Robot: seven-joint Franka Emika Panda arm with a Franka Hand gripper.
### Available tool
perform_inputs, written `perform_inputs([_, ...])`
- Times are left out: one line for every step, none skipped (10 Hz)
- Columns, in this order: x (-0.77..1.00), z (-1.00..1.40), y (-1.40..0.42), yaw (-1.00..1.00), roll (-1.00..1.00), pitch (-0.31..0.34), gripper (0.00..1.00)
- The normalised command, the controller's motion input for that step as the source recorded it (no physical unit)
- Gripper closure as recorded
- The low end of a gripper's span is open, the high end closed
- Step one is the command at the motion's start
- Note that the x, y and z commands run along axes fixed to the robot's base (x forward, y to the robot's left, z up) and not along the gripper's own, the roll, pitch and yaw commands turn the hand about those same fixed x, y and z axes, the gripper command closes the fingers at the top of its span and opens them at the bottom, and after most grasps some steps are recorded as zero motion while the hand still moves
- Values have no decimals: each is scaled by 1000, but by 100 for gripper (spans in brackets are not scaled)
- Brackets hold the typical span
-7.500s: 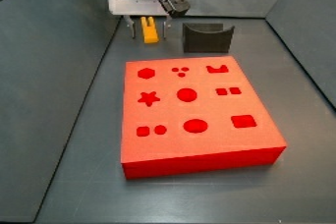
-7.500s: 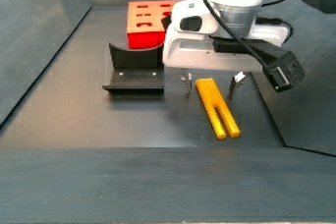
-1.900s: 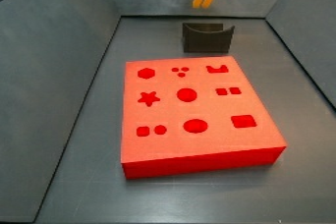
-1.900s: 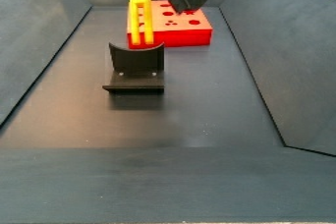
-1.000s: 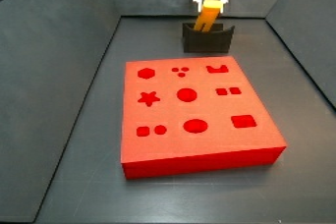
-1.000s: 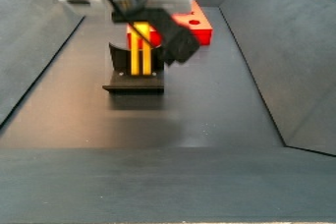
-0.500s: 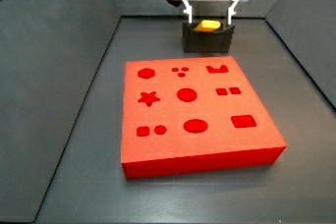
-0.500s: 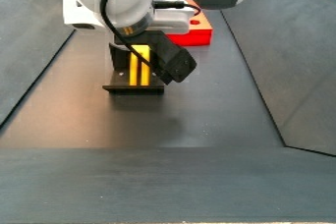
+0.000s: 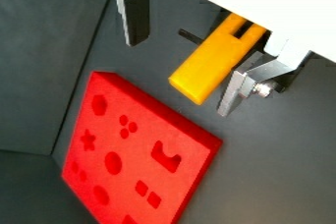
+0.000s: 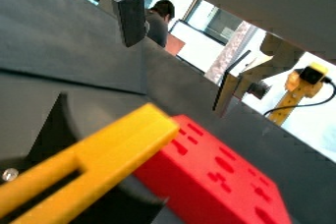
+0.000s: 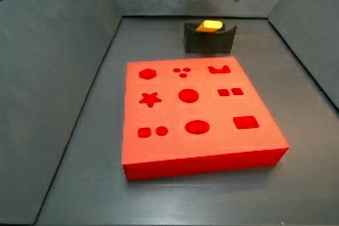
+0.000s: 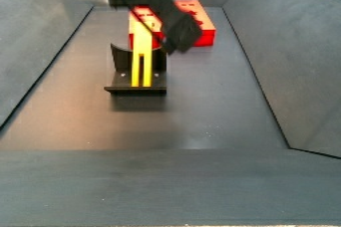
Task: Pick up the square-circle object. Move up. Rotate the square-circle object. Place the square-circle object on the fixture. Regrasp the square-circle object. Move to above the board. Insert the square-circle object.
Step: Regrasp the square-circle object.
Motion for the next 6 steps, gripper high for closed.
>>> perform_inputs([-28, 617, 8, 40, 16, 57, 0])
perform_inputs([-23, 428, 8, 29, 25, 78, 0])
perform_inputs([-21, 180, 12, 10, 30, 102, 0])
perform_inputs([-1000, 0, 0, 4, 2, 19, 0])
perform_inputs([-1000, -8, 1, -7, -1, 13, 0])
perform_inputs([-1000, 24, 2, -33, 18, -27, 0])
